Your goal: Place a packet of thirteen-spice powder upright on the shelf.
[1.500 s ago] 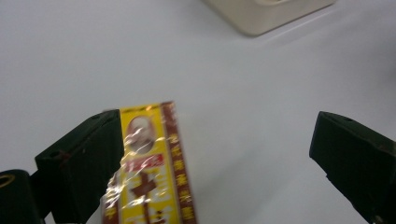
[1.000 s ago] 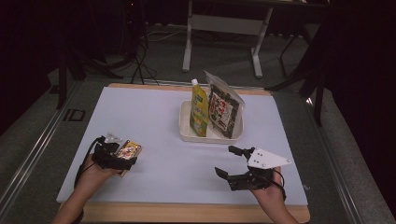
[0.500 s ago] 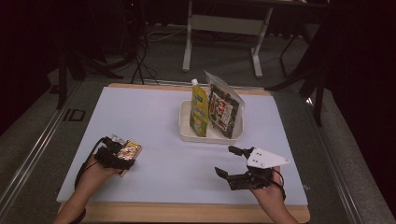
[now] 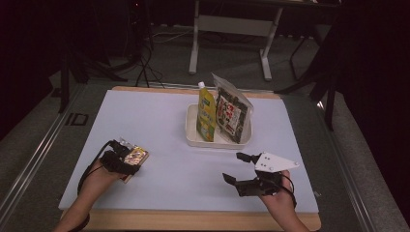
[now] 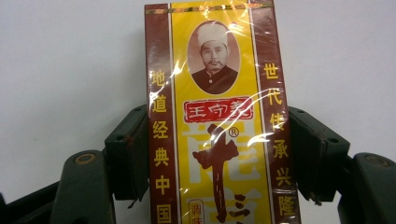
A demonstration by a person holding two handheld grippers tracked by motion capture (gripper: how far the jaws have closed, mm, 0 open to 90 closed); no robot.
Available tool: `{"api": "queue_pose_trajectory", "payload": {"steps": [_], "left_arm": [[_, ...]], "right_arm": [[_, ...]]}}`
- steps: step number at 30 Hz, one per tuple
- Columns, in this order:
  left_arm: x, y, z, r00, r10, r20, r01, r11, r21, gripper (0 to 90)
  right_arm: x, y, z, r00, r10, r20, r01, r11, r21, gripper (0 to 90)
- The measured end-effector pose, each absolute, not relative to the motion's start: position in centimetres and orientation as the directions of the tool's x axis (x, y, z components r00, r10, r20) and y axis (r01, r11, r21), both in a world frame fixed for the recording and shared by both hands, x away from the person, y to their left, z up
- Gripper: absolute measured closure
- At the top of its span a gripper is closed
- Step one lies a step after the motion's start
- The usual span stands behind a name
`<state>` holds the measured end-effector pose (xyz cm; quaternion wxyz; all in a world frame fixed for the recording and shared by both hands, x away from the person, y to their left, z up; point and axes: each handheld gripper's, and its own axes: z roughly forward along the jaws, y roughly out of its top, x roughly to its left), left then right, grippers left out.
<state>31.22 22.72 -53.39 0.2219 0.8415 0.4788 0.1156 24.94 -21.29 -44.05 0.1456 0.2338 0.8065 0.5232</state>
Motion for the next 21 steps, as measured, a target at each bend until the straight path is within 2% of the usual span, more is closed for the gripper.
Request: {"api": "queue_pose_trajectory", "payload": {"steps": [4, 12, 21], "left_arm": [[30.7, 22.6, -52.7, 0.516, 0.855, -0.052, 0.734, -0.409, 0.542, 31.7], [29.4, 21.1, -50.1, 0.559, 0.823, -0.105, 0.672, -0.375, 0.639, 31.7], [28.3, 19.2, -48.4, 0.630, 0.761, -0.151, 0.573, -0.325, 0.752, 31.6]], "right_arm": [[25.1, -21.2, -44.2, -0.845, 0.533, 0.035, 0.248, 0.334, 0.909, 21.8], [25.1, -21.5, -43.6, -0.833, 0.552, 0.038, 0.241, 0.300, 0.923, 14.7], [24.9, -21.3, -42.9, -0.839, 0.542, -0.039, 0.185, 0.352, 0.918, 14.1]]}}
